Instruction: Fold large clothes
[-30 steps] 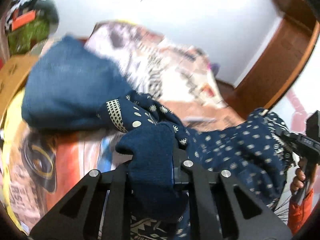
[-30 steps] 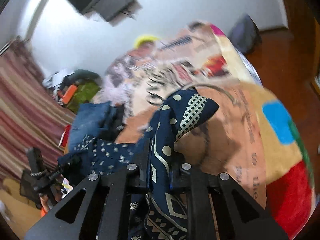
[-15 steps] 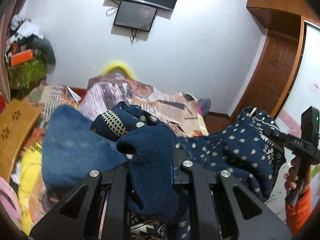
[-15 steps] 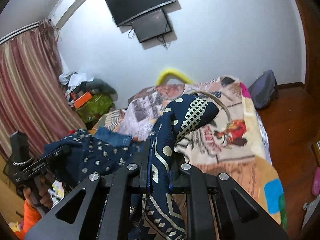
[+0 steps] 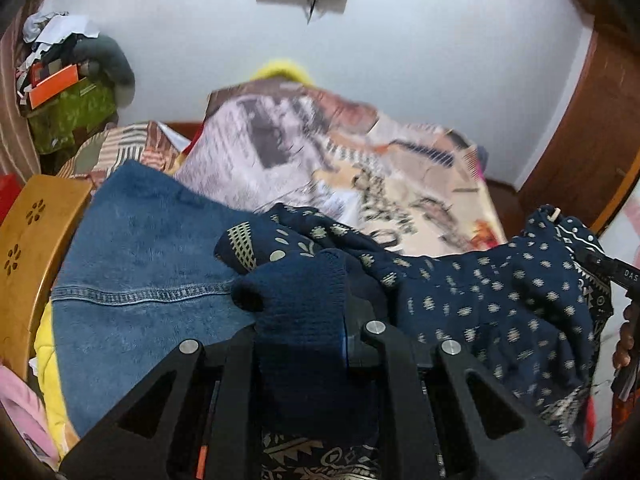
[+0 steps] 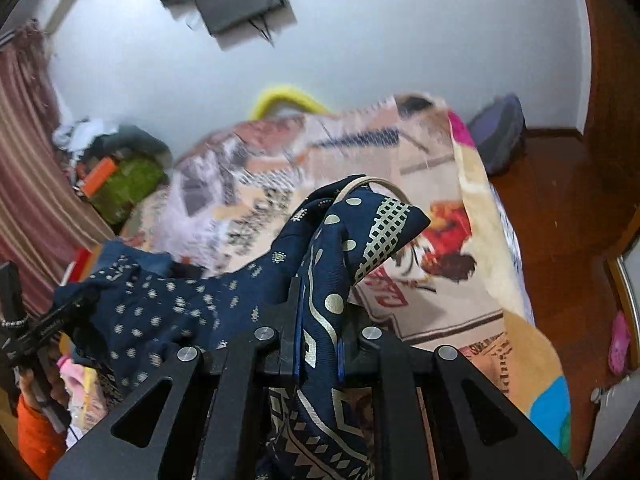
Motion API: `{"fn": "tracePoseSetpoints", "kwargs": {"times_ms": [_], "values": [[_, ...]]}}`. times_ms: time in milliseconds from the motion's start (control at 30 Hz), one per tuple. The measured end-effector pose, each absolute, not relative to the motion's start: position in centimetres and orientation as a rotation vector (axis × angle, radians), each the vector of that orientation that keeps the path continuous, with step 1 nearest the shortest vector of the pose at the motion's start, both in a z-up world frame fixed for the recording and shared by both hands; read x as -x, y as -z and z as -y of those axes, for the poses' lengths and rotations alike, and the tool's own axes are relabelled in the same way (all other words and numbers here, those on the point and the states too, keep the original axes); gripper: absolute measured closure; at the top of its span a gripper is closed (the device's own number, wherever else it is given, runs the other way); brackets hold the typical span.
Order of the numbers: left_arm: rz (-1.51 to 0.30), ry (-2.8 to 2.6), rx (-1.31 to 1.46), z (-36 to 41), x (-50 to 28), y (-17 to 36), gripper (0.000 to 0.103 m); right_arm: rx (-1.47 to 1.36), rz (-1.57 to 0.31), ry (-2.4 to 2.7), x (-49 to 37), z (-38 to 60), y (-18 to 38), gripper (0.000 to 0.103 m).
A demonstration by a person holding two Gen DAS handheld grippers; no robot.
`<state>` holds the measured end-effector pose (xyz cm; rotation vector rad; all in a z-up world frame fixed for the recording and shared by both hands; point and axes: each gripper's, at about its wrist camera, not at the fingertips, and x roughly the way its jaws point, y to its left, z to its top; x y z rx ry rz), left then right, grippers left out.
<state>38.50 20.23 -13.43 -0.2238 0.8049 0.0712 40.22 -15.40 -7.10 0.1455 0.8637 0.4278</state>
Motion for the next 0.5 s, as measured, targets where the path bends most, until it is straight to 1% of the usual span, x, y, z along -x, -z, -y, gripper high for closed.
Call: {"fn": "tracePoseSetpoints", "kwargs": {"times_ms": [100, 267, 367, 500], "values": [[-0.846, -0.094, 0.229, -21.2, -39.8, 15.8, 0.090, -0.147, -0.914, -0.401, -41.5, 15.7, 9.6, 0.093], [-0.864, -0.104, 0.182, -21.3, -40.4, 17.4, 0.088, -0.150, -0.987, -0.364, -42.7, 16.4, 12.8, 0.092], [-0.865, -0.105, 0.137, -20.8, -40.2, 17.6, 0.087, -0.126, -1.012, -0.361, -42.5, 16.6, 13.5, 0.092], [-0.886, -0.119, 0.116, -20.3, -39.7, 17.5, 0.084, -0.075, -1.006, -0.366, -41.6, 16.6, 12.7, 0.088]]}}
